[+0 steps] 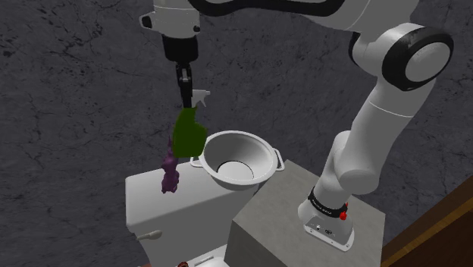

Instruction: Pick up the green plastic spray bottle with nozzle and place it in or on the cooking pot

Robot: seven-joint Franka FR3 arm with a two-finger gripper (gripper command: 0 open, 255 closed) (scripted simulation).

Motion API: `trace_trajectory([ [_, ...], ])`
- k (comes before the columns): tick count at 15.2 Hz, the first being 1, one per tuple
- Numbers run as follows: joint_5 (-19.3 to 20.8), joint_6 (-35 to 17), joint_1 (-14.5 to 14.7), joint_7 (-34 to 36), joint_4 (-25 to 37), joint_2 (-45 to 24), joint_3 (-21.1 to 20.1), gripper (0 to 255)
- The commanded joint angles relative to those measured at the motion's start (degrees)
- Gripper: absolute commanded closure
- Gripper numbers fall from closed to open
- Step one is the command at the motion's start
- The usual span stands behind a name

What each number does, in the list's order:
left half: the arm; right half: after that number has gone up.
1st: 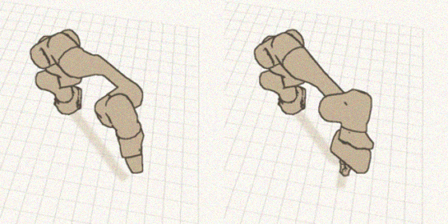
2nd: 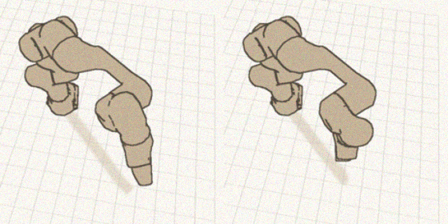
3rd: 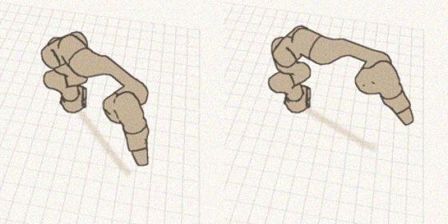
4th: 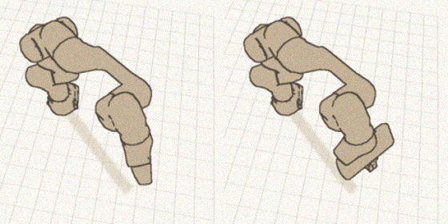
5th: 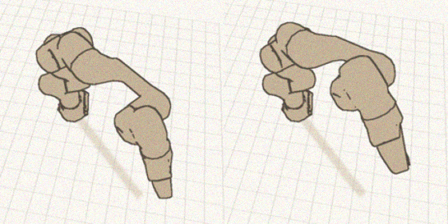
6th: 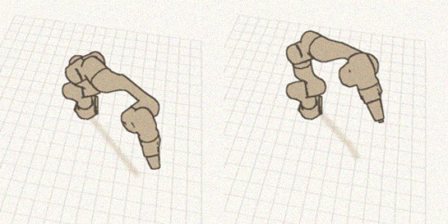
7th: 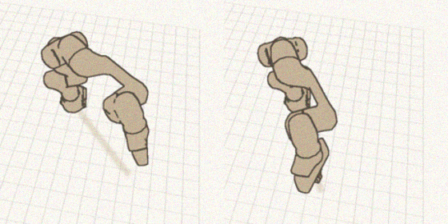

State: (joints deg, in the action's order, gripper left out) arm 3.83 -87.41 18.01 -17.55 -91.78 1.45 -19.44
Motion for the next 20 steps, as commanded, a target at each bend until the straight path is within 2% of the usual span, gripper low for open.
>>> trace_trajectory([
  [1,-0.4,1.4,-0.5,-1.2,0.0,1.5,0.6,255],
  [9,-2.3,6.1,-3.9,-10.8,-6.0,13.2,6.3,255],
  [17,-1.2,12.4,-6.5,-20.5,-7.0,21.1,12.9,255],
  [20,-1.1,11.3,-6.6,-21.1,-9.3,22.3,13.5,255],
])
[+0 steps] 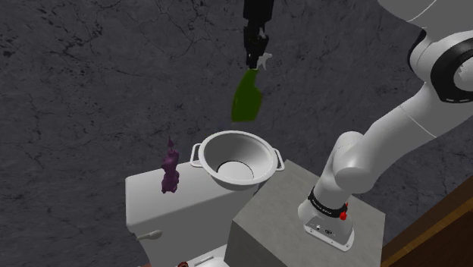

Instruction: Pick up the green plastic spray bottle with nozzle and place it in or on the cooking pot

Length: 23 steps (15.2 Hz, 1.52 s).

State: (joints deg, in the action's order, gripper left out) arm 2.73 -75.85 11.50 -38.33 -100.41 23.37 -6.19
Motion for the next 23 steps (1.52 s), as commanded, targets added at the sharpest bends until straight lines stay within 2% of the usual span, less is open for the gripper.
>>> trace_trajectory([
  [1,0.0,-1.1,0.0,-0.3,-1.9,0.8,0.2,255],
  [23,-0.5,-17.7,0.4,0.6,-24.0,6.3,0.3,255],
])
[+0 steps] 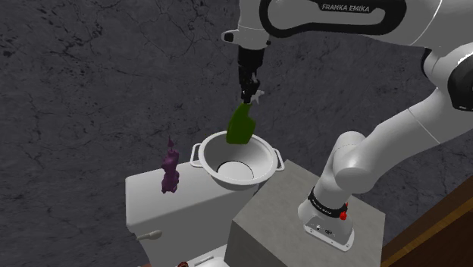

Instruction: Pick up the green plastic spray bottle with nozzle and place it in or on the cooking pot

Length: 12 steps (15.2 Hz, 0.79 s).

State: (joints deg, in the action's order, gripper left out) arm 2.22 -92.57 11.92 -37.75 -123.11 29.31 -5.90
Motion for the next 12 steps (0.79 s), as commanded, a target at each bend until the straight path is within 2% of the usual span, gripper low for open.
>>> trace_trajectory([
  [1,0.0,-1.7,0.0,0.1,-2.1,0.5,0.0,255],
  [6,-0.1,-5.8,0.1,0.3,-6.6,0.9,0.0,255],
  [12,-0.1,-5.8,0.1,0.3,-6.6,0.9,0.0,255],
])
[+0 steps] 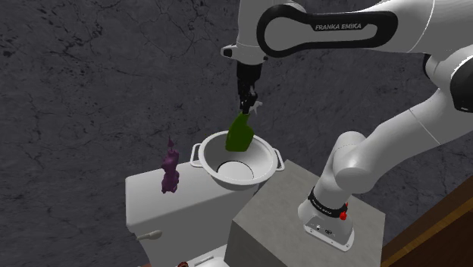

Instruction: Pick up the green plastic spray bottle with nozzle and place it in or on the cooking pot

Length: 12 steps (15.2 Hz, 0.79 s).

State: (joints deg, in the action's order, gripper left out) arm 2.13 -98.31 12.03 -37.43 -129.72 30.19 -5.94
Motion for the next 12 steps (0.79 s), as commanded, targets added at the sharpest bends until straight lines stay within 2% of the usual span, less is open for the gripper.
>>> trace_trajectory([
  [1,0.0,0.0,0.0,0.0,0.0,0.0,0.0,255],
  [2,0.0,0.0,0.0,0.0,0.0,0.0,0.0,255],
  [3,0.0,0.0,0.0,0.0,0.0,0.0,0.0,0],
  [8,0.0,0.0,0.0,0.0,0.0,0.0,0.0,0],
  [12,-0.1,7.1,0.0,0.0,8.2,-1.1,-0.3,0],
])
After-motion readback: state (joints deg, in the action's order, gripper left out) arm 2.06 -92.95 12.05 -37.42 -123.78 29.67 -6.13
